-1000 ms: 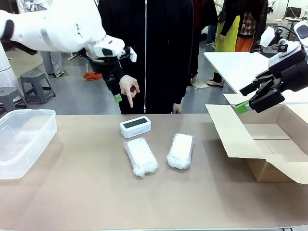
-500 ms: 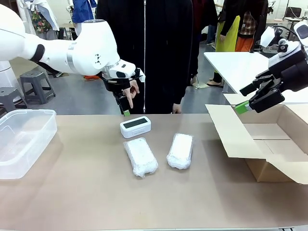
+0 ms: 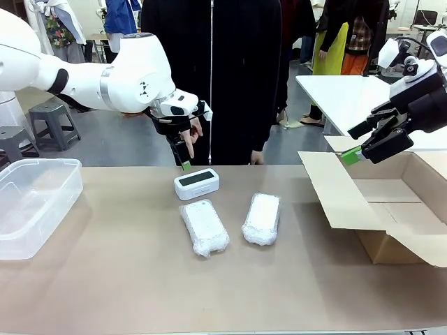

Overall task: Separate and place wrapped and unwrapped clocks.
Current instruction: Pick up the Digital clock indicated by the person.

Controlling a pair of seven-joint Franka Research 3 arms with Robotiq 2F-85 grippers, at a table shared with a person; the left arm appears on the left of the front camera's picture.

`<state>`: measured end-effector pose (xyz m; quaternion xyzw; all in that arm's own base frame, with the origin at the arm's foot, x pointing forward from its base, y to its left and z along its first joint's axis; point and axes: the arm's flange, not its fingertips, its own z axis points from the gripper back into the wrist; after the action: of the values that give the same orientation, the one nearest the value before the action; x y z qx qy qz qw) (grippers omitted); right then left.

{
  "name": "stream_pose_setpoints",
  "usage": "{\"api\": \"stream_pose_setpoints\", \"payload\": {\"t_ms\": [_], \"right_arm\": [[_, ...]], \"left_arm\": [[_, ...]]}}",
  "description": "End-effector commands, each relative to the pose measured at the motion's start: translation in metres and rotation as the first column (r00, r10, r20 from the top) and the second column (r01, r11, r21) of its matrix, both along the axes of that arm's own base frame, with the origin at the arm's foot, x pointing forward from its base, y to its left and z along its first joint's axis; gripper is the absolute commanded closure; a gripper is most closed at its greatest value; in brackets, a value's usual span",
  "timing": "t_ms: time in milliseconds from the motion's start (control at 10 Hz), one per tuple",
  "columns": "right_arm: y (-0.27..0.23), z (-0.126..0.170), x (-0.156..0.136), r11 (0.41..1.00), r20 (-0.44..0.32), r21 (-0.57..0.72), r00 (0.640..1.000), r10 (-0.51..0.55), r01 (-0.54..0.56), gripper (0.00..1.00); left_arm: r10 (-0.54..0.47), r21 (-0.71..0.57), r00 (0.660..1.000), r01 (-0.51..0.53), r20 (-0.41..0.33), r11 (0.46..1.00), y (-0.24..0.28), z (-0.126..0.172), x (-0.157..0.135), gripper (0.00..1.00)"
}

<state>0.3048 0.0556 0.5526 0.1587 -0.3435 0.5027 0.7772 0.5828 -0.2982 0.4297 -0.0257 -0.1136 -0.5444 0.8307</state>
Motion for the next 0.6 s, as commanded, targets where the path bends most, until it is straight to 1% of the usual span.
{"api": "stream_pose_setpoints", "payload": {"t_ms": [0,100,200,300,400,500], "right_arm": [[0.000,-0.001,0.001,1.000,-0.005,0.021,1.000,0.019,-0.019,0.00],[0.000,-0.001,0.001,1.000,-0.005,0.021,1.000,0.019,-0.019,0.00],[0.000,-0.001,0.001,1.000,-0.005,0.021,1.000,0.019,-0.019,0.00],[0.000,-0.001,0.001,1.000,-0.005,0.021,1.000,0.019,-0.019,0.00],[0.000,-0.001,0.001,1.000,-0.005,0.021,1.000,0.019,-0.019,0.00],[0.000,-0.001,0.001,1.000,-0.005,0.021,1.000,0.019,-0.019,0.00]], "left_arm": [[0.001,0.001,1.000,-0.001,-0.001,1.000,0.001,-0.001,0.000,0.00],[-0.040,0.022,0.997,0.041,-0.068,0.999,-0.013,-0.015,0.017,0.00],[-0.057,0.015,0.993,0.058,-0.100,0.998,-0.023,-0.026,0.031,0.00],[-0.054,0.018,0.993,0.057,-0.106,0.998,-0.028,-0.034,0.037,0.00],[-0.018,0.026,0.995,0.020,-0.101,0.999,-0.032,-0.040,0.042,0.00],[0.006,0.024,0.997,-0.005,-0.071,1.000,-0.037,-0.045,0.047,0.00]]}}
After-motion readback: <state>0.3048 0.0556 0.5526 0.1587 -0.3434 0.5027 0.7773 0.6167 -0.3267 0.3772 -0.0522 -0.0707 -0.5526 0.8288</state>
